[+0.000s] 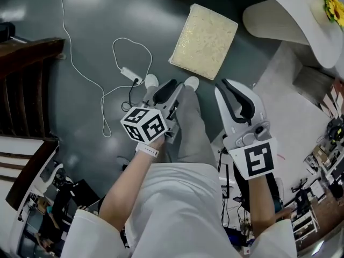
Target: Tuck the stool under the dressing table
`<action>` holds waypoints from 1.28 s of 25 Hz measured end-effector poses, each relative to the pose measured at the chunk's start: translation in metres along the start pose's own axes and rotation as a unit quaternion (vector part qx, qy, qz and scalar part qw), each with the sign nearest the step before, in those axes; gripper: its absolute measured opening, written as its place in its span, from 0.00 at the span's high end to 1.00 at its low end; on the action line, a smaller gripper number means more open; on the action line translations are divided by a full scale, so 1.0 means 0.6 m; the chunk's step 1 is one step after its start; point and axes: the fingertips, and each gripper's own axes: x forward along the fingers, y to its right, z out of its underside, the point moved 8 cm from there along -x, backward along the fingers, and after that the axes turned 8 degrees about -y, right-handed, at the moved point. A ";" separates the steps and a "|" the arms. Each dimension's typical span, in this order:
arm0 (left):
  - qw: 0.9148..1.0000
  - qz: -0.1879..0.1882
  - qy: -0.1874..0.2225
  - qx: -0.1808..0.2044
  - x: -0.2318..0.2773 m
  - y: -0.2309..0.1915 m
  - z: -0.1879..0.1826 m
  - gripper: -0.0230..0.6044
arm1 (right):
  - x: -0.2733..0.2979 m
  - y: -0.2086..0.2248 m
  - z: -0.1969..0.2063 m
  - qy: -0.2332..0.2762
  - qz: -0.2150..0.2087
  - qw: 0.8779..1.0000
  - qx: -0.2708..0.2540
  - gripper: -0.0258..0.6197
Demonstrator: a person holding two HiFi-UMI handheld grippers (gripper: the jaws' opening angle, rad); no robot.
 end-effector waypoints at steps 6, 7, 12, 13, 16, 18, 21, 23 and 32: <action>0.998 0.001 0.001 -0.069 0.051 -0.057 0.037 0.73 | 0.039 0.022 0.040 -0.003 -0.009 1.000 0.008 0.88; 0.997 0.001 0.000 -0.078 0.057 -0.066 0.044 0.73 | 0.045 0.022 0.045 -0.004 -0.010 1.000 0.006 0.89; 0.993 -0.004 -0.017 -0.117 0.088 -0.115 0.072 0.68 | 0.077 0.034 0.079 -0.021 -0.005 1.000 0.003 0.90; 0.991 -0.004 -0.019 -0.129 0.096 -0.127 0.078 0.68 | 0.084 0.038 0.087 -0.022 -0.006 1.000 0.005 0.92; 0.988 0.000 -0.025 -0.155 0.117 -0.151 0.092 0.64 | 0.097 0.047 0.107 -0.023 -0.006 1.000 0.005 0.94; 0.986 0.003 -0.026 -0.168 0.128 -0.164 0.098 0.62 | 0.102 0.050 0.116 -0.022 -0.003 1.000 0.005 0.94; 0.981 0.004 -0.027 -0.193 0.147 -0.188 0.111 0.60 | 0.112 0.057 0.131 -0.028 -0.004 1.000 0.006 0.94; 0.977 0.012 -0.023 -0.213 0.164 -0.200 0.115 0.60 | 0.122 0.065 0.141 -0.031 -0.003 1.000 0.001 0.94; 0.968 0.031 -0.032 -0.248 0.222 -0.260 0.149 0.56 | 0.166 0.084 0.209 -0.052 0.000 0.998 0.019 0.94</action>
